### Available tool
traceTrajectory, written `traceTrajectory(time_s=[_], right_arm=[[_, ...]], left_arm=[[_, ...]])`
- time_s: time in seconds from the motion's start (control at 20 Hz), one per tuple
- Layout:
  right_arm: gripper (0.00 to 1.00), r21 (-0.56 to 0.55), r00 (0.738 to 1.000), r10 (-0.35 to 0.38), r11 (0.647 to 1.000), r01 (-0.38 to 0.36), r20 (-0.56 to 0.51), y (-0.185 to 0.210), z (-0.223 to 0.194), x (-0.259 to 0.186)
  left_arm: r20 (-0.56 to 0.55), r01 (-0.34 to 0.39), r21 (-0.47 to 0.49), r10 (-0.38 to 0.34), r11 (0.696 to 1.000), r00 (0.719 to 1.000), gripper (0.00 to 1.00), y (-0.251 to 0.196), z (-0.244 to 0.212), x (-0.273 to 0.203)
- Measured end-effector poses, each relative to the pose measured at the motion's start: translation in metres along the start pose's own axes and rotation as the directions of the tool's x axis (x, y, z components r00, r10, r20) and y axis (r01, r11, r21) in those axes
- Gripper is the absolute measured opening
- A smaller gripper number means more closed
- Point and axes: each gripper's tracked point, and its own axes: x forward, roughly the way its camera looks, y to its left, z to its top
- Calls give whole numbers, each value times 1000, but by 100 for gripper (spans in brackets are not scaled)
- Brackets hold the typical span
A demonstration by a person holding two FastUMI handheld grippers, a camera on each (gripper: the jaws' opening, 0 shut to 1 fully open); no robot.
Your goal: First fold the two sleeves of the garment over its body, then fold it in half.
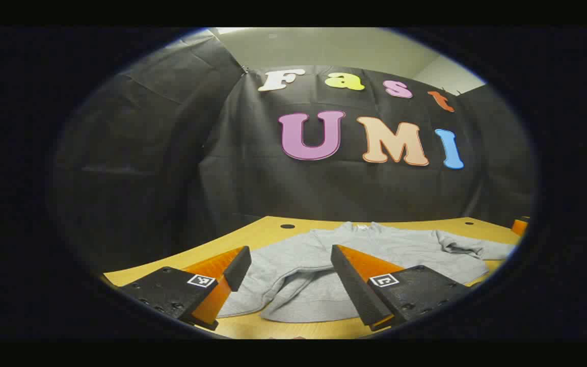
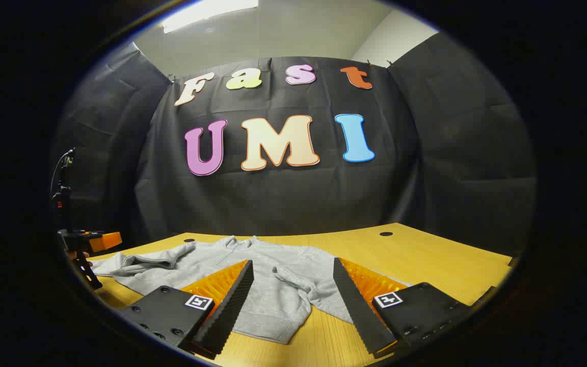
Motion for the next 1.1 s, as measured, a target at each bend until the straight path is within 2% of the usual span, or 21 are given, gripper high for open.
traceTrajectory(time_s=[1.1], right_arm=[[99,-11,1000,-2,1000,2,-20,-5,-3,1]], left_arm=[[16,-15,17,15,1000,1000,94,4,4,-5]])
